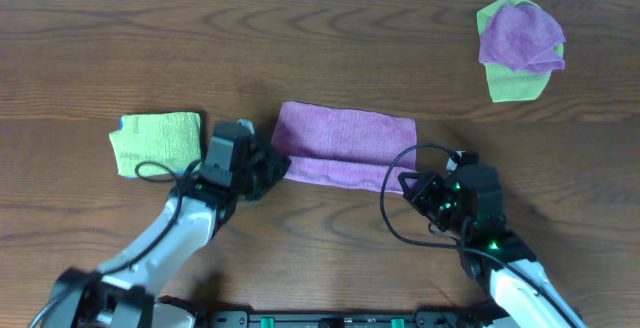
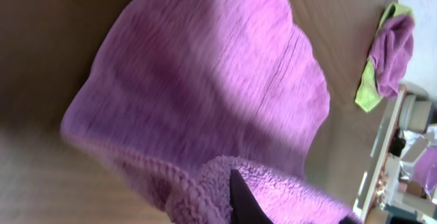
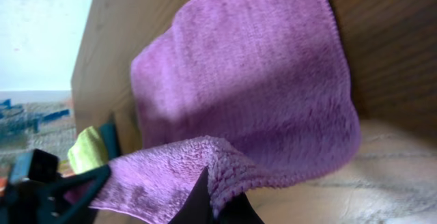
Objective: Fold the cloth
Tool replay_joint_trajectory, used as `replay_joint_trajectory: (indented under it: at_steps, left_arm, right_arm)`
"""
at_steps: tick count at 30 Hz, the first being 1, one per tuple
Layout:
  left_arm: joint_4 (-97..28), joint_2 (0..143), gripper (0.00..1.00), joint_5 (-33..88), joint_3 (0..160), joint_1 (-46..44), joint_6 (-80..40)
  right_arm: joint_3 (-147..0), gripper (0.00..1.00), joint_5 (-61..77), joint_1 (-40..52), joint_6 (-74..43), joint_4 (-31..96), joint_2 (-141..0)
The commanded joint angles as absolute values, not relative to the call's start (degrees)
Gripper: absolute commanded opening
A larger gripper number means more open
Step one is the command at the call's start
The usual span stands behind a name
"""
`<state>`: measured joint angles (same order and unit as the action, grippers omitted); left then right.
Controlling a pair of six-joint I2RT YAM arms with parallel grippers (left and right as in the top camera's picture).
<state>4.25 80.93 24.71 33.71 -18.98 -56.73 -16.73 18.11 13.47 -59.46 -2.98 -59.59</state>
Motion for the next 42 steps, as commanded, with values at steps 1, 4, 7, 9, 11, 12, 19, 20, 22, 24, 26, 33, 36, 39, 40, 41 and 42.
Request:
replay_joint_trajectory:
  at_steps: [1, 4, 7, 9, 11, 12, 19, 20, 22, 24, 26, 33, 36, 39, 40, 41, 42]
  left_arm:
    - [4.56, 84.16, 0.06, 22.02, 39.22, -19.14, -54.28]
    - [4.47, 87.42, 0.06, 22.09, 42.85, -19.14, -53.76]
    - [4.56, 90.02, 0.06, 22.28, 45.36, -19.14, -53.74]
    - [4.58, 91.05, 0.05, 21.5, 46.06, -19.09, -53.69]
    - [4.6, 91.94, 0.06, 20.25, 46.37, -19.05, -53.54]
    - [4.69, 92.27, 0.06, 19.9, 46.39, -19.05, -53.54]
    - [7.07, 95.42, 0.06, 18.57, 46.63, -18.98, -53.58]
    - [7.4, 96.01, 0.06, 18.37, 46.92, -18.87, -53.56]
    - [7.64, 96.86, 0.06, 18.0, 47.62, -18.63, -53.56]
    - [7.62, 97.8, 0.06, 17.37, 48.69, -18.28, -53.54]
    - [7.6, 98.85, 0.06, 17.41, 49.84, -17.93, -53.3]
    - [7.6, 103.77, 0.06, 17.47, 53.84, -17.91, -52.27]
    - [7.62, 105.56, 0.06, 17.54, 54.92, -17.91, -52.23]
    - [8.05, 106.98, 0.06, 17.52, 55.44, -17.91, -52.23]
    - [8.45, 107.33, 0.06, 17.56, 55.46, -17.91, -52.21]
    - [8.73, 107.61, 0.06, 17.54, 55.46, -17.91, -52.23]
    - [8.95, 107.96, 0.06, 17.41, 55.46, -17.91, -52.21]
  right_arm:
    - [-18.55, 0.01, 16.23, 13.78, -59.72, -3.9, -63.0]
    - [-20.51, 0.01, 15.55, 13.78, -59.37, -5.08, -66.41]
    - [-23.57, 0.01, 13.96, 13.78, -58.74, -5.65, -69.76]
    - [-25.32, 0.01, 13.21, 13.78, -57.76, -5.63, -71.26]
    - [-27.31, 0.01, 12.53, 13.63, -56.86, -5.61, -73.01]
    - [-28.1, 0.01, 12.34, 13.5, -56.55, -5.61, -73.8]
    - [-32.12, 0.01, 12.14, 12.32, -54.98, -6.04, -79.31]
    - [-32.36, 0.01, 11.99, 12.32, -54.89, -6.33, -79.85]
    - [-32.73, 0.01, 11.73, 12.32, -54.57, -7.09, -80.84]
    - [-33.12, 0.01, 10.79, 12.29, -54.57, -7.16, -81.71]
    - [-33.34, 0.01, 10.22, 12.27, -54.5, -7.33, -82.41]
    - [-33.43, 0.01, 9.13, 11.84, -54.33, -9.8, -84.53]
    - [-33.43, 0.01, 8.75, 11.2, -53.91, -9.91, -84.99]
    - [-33.43, 0.01, 7.86, 10.59, -53.45, -10.13, -85.45]
    - [-33.43, 0.01, 7.66, 10.41, -53.17, -10.13, -85.56]
    - [-33.43, 0.01, 7.31, 10.28, -52.82, -10.15, -85.73]
    - [-33.43, 0.01, 7.29, 10.07, -52.62, -10.37, -85.97]
